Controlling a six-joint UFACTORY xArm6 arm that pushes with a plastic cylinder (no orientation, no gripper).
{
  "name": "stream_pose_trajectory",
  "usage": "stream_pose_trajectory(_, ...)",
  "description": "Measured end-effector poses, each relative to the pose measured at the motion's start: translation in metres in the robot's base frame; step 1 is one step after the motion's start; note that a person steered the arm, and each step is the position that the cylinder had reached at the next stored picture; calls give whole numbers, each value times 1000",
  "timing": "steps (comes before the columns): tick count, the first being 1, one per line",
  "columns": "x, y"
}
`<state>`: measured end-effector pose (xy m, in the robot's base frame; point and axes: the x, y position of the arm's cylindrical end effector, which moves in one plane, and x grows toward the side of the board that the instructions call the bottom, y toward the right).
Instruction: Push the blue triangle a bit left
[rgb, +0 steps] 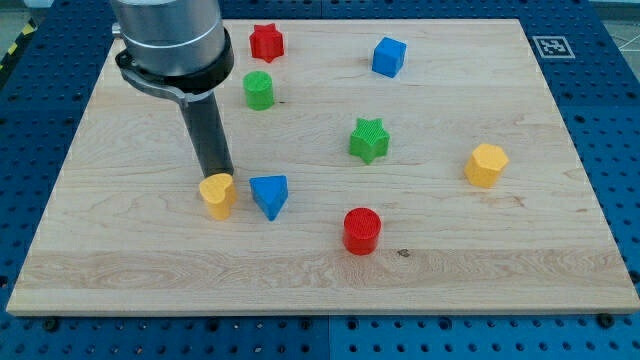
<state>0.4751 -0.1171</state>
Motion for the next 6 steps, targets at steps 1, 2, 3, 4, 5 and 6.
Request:
stream_pose_trajectory(1, -2, 32)
stream_pose_trajectory(2, -2, 58)
stream_pose_trajectory(3, 3, 91)
stream_pose_trajectory(4, 16, 105)
stream_pose_trajectory(5, 22, 101)
stream_pose_trajectory(6, 22, 76)
